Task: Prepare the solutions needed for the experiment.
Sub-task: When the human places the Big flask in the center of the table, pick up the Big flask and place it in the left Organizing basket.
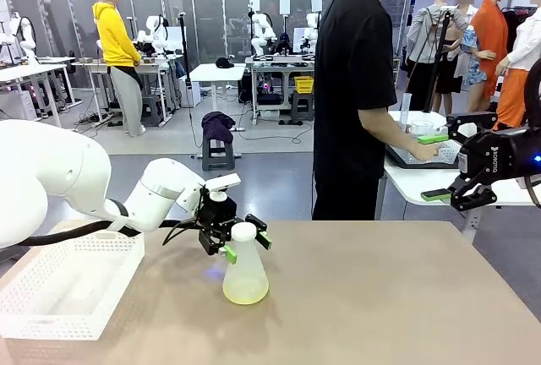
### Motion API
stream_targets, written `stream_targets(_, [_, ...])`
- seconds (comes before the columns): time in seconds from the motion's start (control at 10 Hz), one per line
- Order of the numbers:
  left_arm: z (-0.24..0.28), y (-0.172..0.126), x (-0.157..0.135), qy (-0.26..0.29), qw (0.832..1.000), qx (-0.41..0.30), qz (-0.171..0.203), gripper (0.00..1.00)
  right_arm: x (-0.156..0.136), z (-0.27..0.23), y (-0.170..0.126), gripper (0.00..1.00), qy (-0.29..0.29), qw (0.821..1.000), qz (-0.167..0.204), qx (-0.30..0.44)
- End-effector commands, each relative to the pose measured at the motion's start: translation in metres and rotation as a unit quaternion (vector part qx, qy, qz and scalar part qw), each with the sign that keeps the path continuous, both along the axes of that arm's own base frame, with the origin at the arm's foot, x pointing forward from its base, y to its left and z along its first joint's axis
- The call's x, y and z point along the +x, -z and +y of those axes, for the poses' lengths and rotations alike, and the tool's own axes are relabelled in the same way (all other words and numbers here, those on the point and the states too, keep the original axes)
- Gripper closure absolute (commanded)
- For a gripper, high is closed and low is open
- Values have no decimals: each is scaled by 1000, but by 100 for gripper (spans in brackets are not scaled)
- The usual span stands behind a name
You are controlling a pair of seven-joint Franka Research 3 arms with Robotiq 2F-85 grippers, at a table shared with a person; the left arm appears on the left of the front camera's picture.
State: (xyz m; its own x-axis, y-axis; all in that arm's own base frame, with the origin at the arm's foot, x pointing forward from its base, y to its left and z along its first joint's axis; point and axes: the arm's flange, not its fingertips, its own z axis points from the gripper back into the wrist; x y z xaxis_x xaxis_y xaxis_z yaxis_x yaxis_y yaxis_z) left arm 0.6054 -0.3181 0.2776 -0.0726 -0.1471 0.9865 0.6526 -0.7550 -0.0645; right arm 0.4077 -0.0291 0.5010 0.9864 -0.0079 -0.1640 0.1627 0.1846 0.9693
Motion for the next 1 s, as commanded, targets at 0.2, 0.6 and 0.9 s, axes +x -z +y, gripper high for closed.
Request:
stream_targets(0.2, [-1,-5,10,5,1000,-16,22,39,-1,1,-1,0,3,1000,-4,-2])
stream_targets(0.6, [-2,-5,12,5,1000,-7,26,79,-1,1,-1,0,3,1000,-4,-2])
stream_targets(0.9, [-2,-7,13,3,1000,-5,28,100,-1,1,-1,0,3,1000,-4,-2])
